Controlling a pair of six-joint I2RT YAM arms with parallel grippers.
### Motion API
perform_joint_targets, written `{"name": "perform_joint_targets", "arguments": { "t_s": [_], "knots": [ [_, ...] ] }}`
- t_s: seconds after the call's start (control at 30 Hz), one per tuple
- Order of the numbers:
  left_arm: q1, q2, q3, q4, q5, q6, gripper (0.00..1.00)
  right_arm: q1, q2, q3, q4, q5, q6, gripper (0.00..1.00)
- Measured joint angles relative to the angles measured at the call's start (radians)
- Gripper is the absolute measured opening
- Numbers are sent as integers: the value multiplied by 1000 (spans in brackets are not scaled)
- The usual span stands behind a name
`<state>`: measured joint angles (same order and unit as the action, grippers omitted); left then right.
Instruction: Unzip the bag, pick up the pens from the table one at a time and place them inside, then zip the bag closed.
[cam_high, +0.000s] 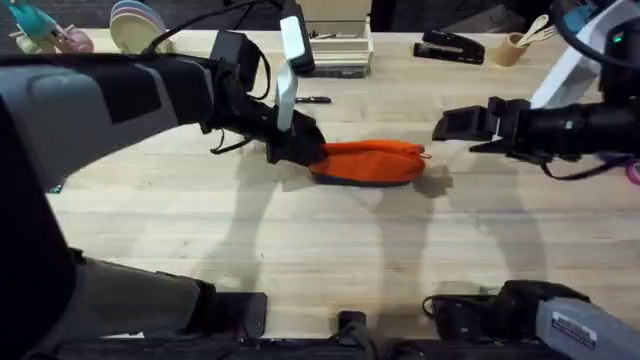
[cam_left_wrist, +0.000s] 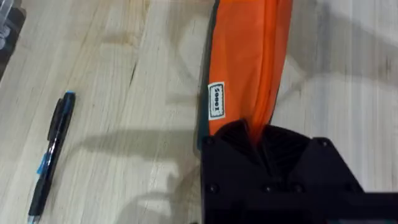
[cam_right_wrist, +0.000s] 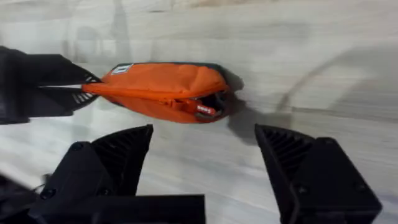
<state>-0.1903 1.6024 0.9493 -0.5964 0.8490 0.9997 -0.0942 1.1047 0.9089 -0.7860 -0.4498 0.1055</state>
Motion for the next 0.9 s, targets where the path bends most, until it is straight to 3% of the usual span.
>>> {"name": "perform_joint_targets", "arguments": {
  "t_s": [0.17,0.4,0.9],
  "knots": [
    [0,0,0,0,0,0,43,-52,117,0,0,-146,3,996],
    [0,0,0,0,0,0,43,-58,240,0,3,-281,-3,996],
    [0,0,0,-1,1,0,43,-54,316,0,58,-334,-5,997]
  ]
}}
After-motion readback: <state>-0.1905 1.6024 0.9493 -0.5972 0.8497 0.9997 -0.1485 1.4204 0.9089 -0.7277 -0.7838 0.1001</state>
